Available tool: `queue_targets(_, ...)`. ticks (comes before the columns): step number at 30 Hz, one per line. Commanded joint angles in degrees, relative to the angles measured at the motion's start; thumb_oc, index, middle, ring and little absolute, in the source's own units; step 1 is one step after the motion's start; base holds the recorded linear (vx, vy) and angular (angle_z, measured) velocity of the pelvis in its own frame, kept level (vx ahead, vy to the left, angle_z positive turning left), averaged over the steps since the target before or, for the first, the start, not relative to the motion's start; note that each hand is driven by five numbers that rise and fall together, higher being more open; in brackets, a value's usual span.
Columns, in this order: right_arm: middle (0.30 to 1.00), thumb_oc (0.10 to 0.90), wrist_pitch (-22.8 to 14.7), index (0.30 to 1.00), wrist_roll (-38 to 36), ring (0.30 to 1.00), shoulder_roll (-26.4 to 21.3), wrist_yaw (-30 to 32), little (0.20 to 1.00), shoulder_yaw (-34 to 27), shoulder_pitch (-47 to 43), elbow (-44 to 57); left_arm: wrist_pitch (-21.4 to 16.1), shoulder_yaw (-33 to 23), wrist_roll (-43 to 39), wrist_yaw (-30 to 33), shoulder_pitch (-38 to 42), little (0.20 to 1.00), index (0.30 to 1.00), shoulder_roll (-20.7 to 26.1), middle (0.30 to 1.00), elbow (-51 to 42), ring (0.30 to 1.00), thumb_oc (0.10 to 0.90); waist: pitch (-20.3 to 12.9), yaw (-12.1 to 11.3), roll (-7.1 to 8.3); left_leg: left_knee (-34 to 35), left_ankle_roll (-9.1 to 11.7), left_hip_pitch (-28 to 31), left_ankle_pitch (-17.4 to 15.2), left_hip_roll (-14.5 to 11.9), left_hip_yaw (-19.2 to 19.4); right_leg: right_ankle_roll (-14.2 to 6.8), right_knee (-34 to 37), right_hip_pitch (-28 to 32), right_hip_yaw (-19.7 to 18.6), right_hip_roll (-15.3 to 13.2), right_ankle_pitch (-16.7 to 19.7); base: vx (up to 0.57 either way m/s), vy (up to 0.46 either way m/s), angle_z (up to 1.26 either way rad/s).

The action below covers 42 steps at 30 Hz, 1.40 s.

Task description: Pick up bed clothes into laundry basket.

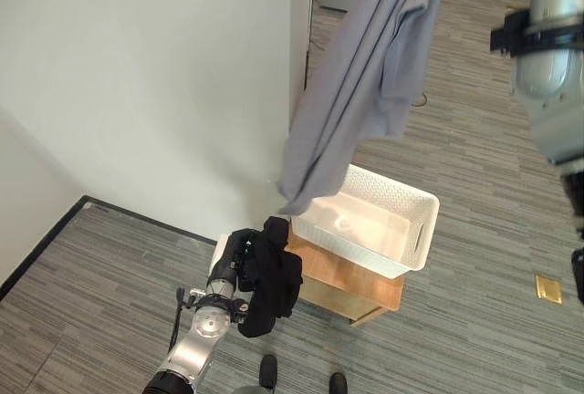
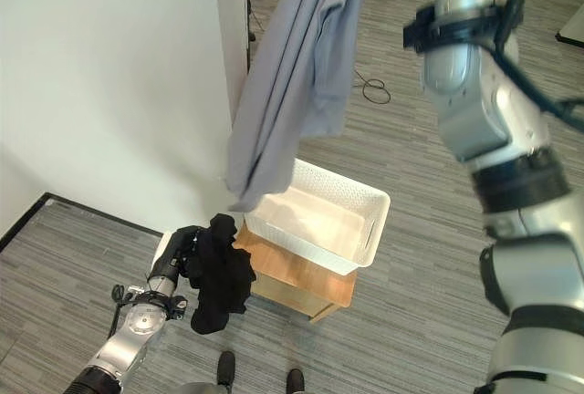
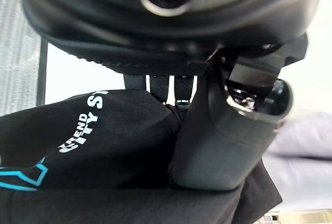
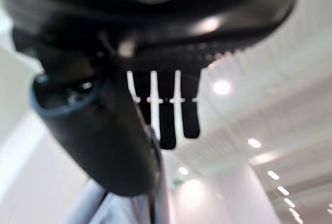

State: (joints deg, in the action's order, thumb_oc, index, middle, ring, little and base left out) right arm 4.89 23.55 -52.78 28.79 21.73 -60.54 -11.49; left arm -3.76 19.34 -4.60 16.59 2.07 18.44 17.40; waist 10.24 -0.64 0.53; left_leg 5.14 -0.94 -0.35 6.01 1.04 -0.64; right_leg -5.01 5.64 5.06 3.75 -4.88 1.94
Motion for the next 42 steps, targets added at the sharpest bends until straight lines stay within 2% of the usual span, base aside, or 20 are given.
queue_targets(1, 0.3, 0.4, 0.4, 0.3, 3.9, 0.3, 0.4, 0.7, 0.3, -4.3, -4.0, 0.6, -6.2, 0.7, -0.5, 0.3, 4.3, 0.3, 0.3, 0.3, 0.3, -8.9, 0.3, 0.4, -4.2, -1.9, 0.84, -0.1, 3.7, 4.7, -8.4, -4.5, 3.5, -2.3, -0.6, 1.9, 2.9, -2.2, -4.7, 0.03, -0.01, 0.03)
queue_targets(7, 0.3, 0.4, 1.0, 0.3, 5.8, 0.3, 2.4, -0.2, 0.3, -4.1, -1.3, -1.2, -6.4, 1.9, -1.0, -0.7, 3.3, 0.3, 0.3, 0.1, 0.3, -9.8, 0.3, 0.4, -3.4, -2.9, 0.99, -0.1, 3.9, 4.2, -8.6, -4.6, 3.0, -2.3, -0.6, 1.9, 4.0, -2.2, -5.4, 0.01, -0.017, 0.06)
queue_targets(11, 0.3, 0.4, 1.9, 0.3, 4.3, 0.3, 1.2, 1.2, 0.3, -2.2, -5.3, -7.1, -6.9, 2.2, -1.3, -1.0, 2.7, 0.3, 0.3, 0.9, 0.3, -9.9, 0.3, 0.4, -2.6, -3.9, 1.14, -0.1, 4.1, 2.8, -8.1, -4.5, 2.7, -2.6, -0.6, 1.2, 5.0, -2.4, -5.3, -0.02, -0.018, 0.13)
queue_targets(17, 0.3, 0.4, 2.0, 0.3, 3.1, 0.3, -0.4, 1.8, 0.3, -0.4, -8.9, -10.5, -7.2, 1.5, -2.1, -1.3, 1.4, 0.3, 0.3, 1.3, 0.3, -9.4, 0.3, 0.4, -2.6, -4.8, 1.22, -0.1, 4.3, 1.7, -7.7, -4.3, 2.4, -2.9, -0.6, 0.6, 5.9, -2.5, -5.2, 0.0, -0.005, 0.05)
queue_targets(23, 0.3, 0.4, 2.3, 0.3, 3.2, 0.3, -1.1, 2.2, 0.3, -1.3, -6.7, -10.0, -7.0, 0.9, -2.3, -1.1, 1.5, 0.3, 0.3, 1.3, 0.3, -9.0, 0.3, 0.4, -1.7, -5.1, 0.82, -0.1, 4.4, 0.1, -7.3, -4.1, 1.8, -3.0, -0.6, -0.7, 6.3, -2.7, -5.1, -0.01, -0.013, 0.08)
queue_targets(28, 0.3, 0.4, 2.4, 0.3, 5.5, 0.3, 3.5, 0.9, 0.3, -3.9, 0.8, -5.8, -6.7, 0.8, -1.9, 0.0, 2.7, 0.3, 0.3, 0.8, 0.3, -9.0, 0.3, 0.4, -0.2, -4.9, -0.07, -0.1, 4.2, -1.0, -7.2, -4.0, 2.1, -2.9, -0.6, -2.2, 5.8, -2.9, -4.8, -0.03, -0.013, -0.01)
queue_targets(29, 0.3, 0.4, 2.3, 0.3, 6.4, 0.3, 6.6, -0.1, 0.3, -4.1, 3.7, -5.1, -6.8, 1.0, -1.8, 0.3, 3.1, 0.3, 0.3, 0.6, 0.3, -9.6, 0.3, 0.4, 0.9, -4.8, -0.72, -0.1, 4.1, -1.7, -6.9, -4.0, 2.4, -2.8, -0.6, -3.1, 5.6, -3.0, -4.6, -0.06, -0.022, -0.02)
queue_targets(31, 0.3, 0.4, 2.3, 0.3, 6.2, 0.3, 8.0, -0.5, 0.3, -4.2, 4.7, -4.9, -6.8, 1.1, -1.9, 0.5, 3.2, 0.3, 0.3, 0.7, 0.3, -9.8, 0.3, 0.4, 1.2, -4.8, -0.89, -0.1, 4.1, -2.1, -6.8, -4.0, 2.5, -2.7, -0.6, -3.6, 5.4, -3.0, -4.5, -0.05, -0.013, -0.03)
queue_targets(33, 0.3, 0.4, 1.9, 0.3, 5.0, 0.3, 11.8, -1.3, 0.3, -2.9, 6.9, -7.3, -7.1, 1.9, -2.1, 0.9, 4.3, 0.3, 0.3, 0.5, 0.3, -10.0, 0.3, 0.4, 2.8, -4.9, -1.76, -0.1, 4.1, -3.2, -6.3, -3.9, 2.6, -2.6, -0.6, -5.0, 5.2, -3.0, -4.2, -0.07, -0.021, -0.03)
queue_targets(42, 0.3, 0.4, 2.8, 0.3, 5.4, 0.3, 18.7, -3.1, 0.3, 2.9, 8.2, -17.7, -7.7, 3.0, -2.2, 2.1, 6.0, 0.3, 0.3, -0.2, 0.3, -8.8, 0.3, 0.4, 5.7, -5.9, -3.63, -0.1, 4.6, -7.5, -4.4, -3.6, 2.2, -2.6, -0.6, -8.6, 5.7, -3.3, -3.4, -0.02, -0.006, -0.03)
